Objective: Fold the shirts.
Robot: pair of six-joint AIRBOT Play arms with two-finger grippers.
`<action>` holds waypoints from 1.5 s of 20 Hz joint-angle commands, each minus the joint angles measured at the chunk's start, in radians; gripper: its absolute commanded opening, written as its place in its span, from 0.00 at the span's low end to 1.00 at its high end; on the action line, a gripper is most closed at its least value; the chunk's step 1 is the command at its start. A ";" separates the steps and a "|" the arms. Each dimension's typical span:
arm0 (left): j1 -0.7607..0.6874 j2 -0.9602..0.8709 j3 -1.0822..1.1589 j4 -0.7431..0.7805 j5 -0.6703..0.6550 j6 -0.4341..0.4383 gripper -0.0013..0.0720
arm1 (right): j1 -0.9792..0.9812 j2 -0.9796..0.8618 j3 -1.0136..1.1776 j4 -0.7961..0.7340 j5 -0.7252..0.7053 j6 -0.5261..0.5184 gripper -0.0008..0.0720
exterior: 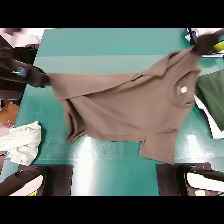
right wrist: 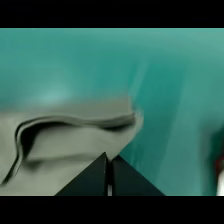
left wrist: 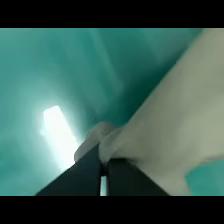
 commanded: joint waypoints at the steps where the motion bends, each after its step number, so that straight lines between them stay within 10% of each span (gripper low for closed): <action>1: 0.000 -0.238 -0.087 0.008 0.160 0.044 0.05 | 0.000 -0.193 -0.124 0.009 -0.055 0.010 0.04; 6: 0.000 -0.424 -0.005 0.019 0.229 0.006 0.07 | 0.000 -0.330 -0.097 0.083 -0.162 0.021 0.04; 7: 0.001 -0.423 0.015 0.028 0.229 0.006 0.44 | 0.000 -0.336 -0.076 0.083 -0.169 0.021 0.11; 8: 0.001 -0.423 0.041 0.041 0.219 -0.001 0.78 | 0.000 -0.342 -0.049 0.083 -0.168 0.021 0.43; 9: 0.001 -0.423 0.078 0.069 0.194 -0.010 0.79 | -0.004 -0.342 -0.021 0.083 -0.161 0.020 0.66; 12: 0.033 -0.397 0.175 0.116 0.122 -0.039 0.57 | -0.014 -0.335 0.079 0.084 -0.042 0.008 0.65; 21: 0.389 -0.023 -0.408 -0.338 -0.033 0.037 0.57 | -0.072 -0.038 -0.212 0.369 0.060 -0.095 0.62; 30: 0.406 0.107 -0.860 -0.351 -0.042 0.047 0.74 | -0.072 0.248 -0.569 0.369 -0.140 -0.095 0.62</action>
